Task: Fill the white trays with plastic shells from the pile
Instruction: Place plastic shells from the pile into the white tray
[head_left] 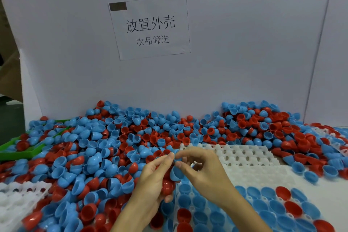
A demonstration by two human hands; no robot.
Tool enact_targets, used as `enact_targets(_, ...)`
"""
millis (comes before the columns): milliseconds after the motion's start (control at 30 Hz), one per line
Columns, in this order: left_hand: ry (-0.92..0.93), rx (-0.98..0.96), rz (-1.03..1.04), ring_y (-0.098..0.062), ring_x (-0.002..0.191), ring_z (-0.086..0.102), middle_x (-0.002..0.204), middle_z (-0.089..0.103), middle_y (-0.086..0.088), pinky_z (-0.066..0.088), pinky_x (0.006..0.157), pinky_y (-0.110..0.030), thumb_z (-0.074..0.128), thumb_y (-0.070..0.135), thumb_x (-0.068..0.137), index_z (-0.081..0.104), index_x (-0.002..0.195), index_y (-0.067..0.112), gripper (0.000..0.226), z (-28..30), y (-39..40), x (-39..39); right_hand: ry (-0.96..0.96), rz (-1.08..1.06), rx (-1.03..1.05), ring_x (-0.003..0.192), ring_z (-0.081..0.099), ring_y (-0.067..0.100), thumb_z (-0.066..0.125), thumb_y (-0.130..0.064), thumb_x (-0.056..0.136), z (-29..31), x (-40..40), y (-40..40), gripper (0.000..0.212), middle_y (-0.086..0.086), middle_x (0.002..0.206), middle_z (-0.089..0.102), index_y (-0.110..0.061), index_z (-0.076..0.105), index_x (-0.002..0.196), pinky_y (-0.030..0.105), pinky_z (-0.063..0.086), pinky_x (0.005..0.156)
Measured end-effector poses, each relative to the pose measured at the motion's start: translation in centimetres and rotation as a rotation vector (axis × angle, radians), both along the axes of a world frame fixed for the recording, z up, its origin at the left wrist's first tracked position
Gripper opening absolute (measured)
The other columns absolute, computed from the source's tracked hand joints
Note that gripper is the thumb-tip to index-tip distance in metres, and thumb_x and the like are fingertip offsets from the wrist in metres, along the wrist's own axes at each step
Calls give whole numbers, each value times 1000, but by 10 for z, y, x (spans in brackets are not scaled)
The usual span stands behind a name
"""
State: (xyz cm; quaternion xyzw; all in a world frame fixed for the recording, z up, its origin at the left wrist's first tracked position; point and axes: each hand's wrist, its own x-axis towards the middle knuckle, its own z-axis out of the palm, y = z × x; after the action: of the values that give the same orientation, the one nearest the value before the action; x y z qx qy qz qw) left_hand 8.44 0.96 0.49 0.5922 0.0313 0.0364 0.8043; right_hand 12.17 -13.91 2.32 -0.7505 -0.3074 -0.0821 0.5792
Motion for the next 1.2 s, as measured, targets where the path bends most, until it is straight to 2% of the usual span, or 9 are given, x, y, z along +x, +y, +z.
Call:
enact_targets(367,19,-2,22,-17,47,52,70,64,-14,35,32,-22,73,49,75,77,102,22,38,-3,0,1,-89,-111,-146,75,60,4,78,-11,83,-2,3,2,26,-19,75,64,-36,71,81,13,46,65)
enact_targets(567,8,-83,183,-22,60,58,79,71,-12,41,37,-26,66,4,91,67,112,9,21,-6,2,6,-37,-354,-145,71,63,3,72,-9,88,17,28,-32,23,-13,78,68,-31,69,84,10,50,65)
enact_targets(700,27,-119,233,-22,69,63,104,65,-18,47,41,-29,53,-15,91,63,111,8,31,-5,3,7,34,-414,-486,68,65,8,71,-13,90,21,51,-55,7,-6,80,71,-18,75,87,10,46,55)
enact_targets(867,24,-147,223,-21,68,64,103,65,-18,46,41,-28,51,-15,90,63,109,5,30,0,2,3,75,-249,-960,78,68,17,70,-9,89,16,60,-44,13,5,98,74,-8,77,101,27,59,69)
enact_targets(933,16,-185,208,-23,69,63,101,66,-17,46,40,-28,51,-14,91,63,108,4,27,2,1,1,82,-218,-1087,70,64,29,69,-4,85,11,57,-36,15,17,98,72,-1,74,98,35,57,63)
enact_targets(1000,7,-243,189,-24,71,61,99,65,-17,45,40,-29,51,-11,89,63,106,3,24,4,1,0,54,-234,-1158,58,45,28,64,0,81,7,56,-32,5,23,80,65,3,68,81,32,41,53)
enact_targets(1067,-11,-315,151,-25,71,62,97,65,-17,46,41,-30,56,-5,79,63,104,3,27,6,1,-2,54,-250,-1185,56,41,26,62,1,80,7,54,-30,19,11,64,51,-8,54,65,31,37,53)
enact_targets(1133,-38,-381,113,-25,71,62,97,65,-17,48,44,-32,59,7,67,63,107,2,41,9,1,-5,75,-237,-1179,57,39,27,61,0,80,7,52,-31,23,9,63,45,-8,50,62,31,34,54)
enact_targets(1200,-41,-413,118,-26,72,63,97,66,-18,50,45,-33,59,11,63,62,108,2,45,10,1,-6,94,-232,-1168,63,50,37,61,-2,82,8,51,-33,9,18,71,55,5,64,78,33,39,55)
